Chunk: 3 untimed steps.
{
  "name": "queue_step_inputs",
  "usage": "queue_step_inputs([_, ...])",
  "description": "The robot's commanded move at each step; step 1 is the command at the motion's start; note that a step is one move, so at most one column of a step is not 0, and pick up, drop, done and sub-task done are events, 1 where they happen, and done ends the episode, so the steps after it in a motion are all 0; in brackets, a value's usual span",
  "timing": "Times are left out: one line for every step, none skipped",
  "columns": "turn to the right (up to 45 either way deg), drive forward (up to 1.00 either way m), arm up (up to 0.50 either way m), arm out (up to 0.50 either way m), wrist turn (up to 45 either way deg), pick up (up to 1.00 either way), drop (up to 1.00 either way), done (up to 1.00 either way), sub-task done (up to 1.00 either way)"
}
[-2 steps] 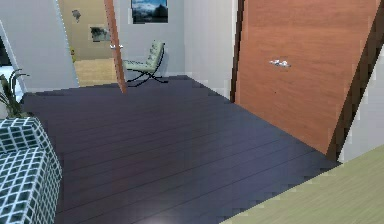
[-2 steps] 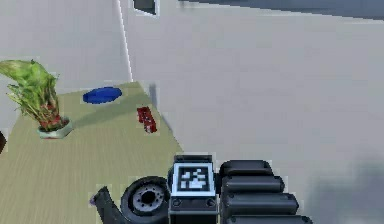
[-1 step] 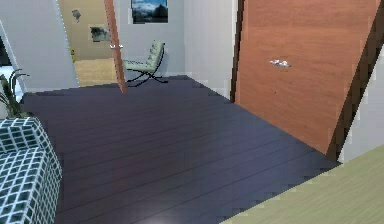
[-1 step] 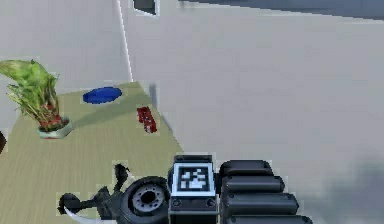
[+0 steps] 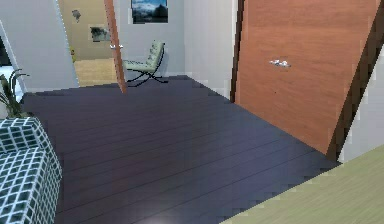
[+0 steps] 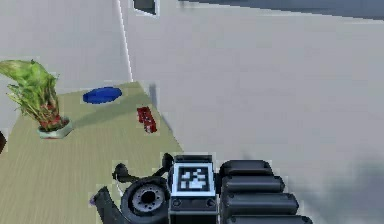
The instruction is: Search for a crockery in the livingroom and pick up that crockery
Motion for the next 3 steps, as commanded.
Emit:
queue_step_inputs([0.0,0.0,-0.28,0.0,0.0,0.0,0.0,0.0,0.0])
queue_step_inputs([0.0,0.0,0.0,0.0,0.0,1.0,0.0,0.0,0.0])
queue_step_inputs([0.0,0.0,0.1,0.0,0.0,0.0,0.0,0.0,0.0])
